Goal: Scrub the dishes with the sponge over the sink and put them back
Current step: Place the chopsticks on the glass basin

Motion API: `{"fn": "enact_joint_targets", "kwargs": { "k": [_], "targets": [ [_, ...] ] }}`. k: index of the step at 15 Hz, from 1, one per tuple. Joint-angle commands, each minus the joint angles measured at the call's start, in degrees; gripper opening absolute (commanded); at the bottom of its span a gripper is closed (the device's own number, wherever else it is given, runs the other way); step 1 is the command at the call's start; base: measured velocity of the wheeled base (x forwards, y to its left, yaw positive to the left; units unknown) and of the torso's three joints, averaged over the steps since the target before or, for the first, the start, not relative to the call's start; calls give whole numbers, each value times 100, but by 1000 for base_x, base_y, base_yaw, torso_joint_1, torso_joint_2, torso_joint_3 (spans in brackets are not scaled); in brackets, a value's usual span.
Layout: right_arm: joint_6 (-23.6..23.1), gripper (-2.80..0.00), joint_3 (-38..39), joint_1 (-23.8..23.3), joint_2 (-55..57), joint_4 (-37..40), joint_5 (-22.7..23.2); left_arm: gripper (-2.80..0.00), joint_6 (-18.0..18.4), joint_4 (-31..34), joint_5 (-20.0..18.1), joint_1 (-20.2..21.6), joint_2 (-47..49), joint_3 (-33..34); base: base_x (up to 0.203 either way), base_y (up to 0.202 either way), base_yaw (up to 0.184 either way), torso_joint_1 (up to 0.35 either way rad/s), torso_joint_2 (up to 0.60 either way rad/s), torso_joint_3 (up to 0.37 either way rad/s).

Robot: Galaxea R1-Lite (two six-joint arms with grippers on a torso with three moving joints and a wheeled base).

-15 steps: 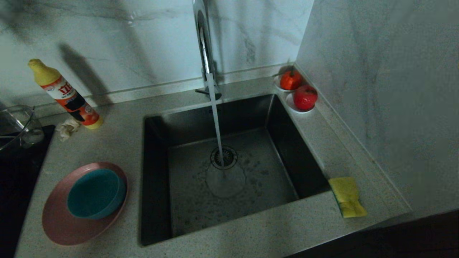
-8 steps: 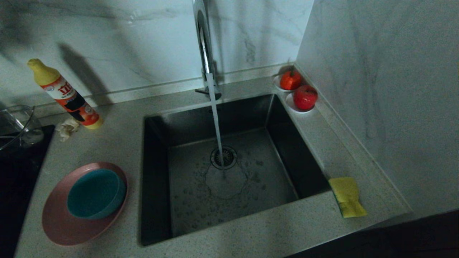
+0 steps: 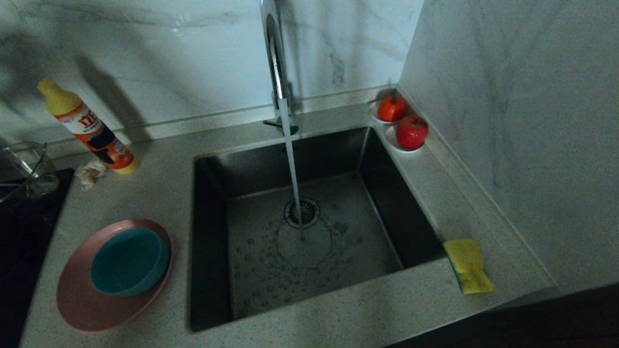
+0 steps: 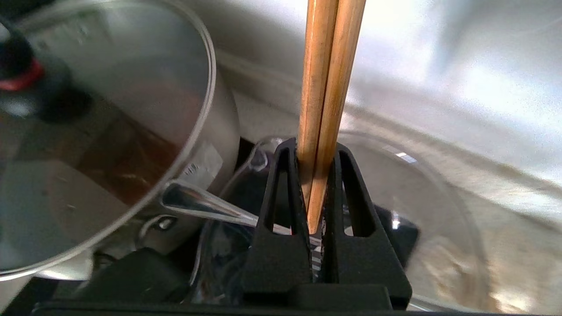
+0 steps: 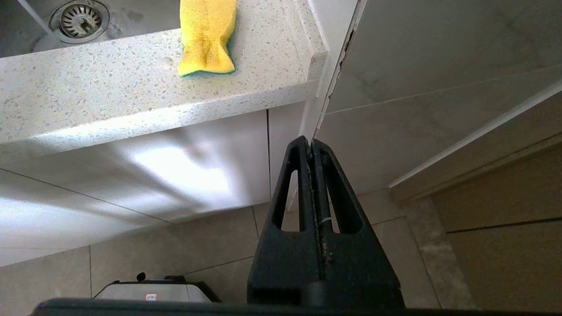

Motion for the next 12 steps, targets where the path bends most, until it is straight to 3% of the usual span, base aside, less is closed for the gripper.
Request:
{"fn": "enact_joint_targets", "kwargs": {
  "k": [1,12],
  "targets": [
    [0,-280,-1,0,-3,4,-1,-280,-38,-26,2,-6,236,-4,0,0,0,0,0,0],
    [0,-280,-1,0,-3,4,-1,-280,-402,-33,11,-261,288,100,0,0,0,0,0,0]
  ]
}}
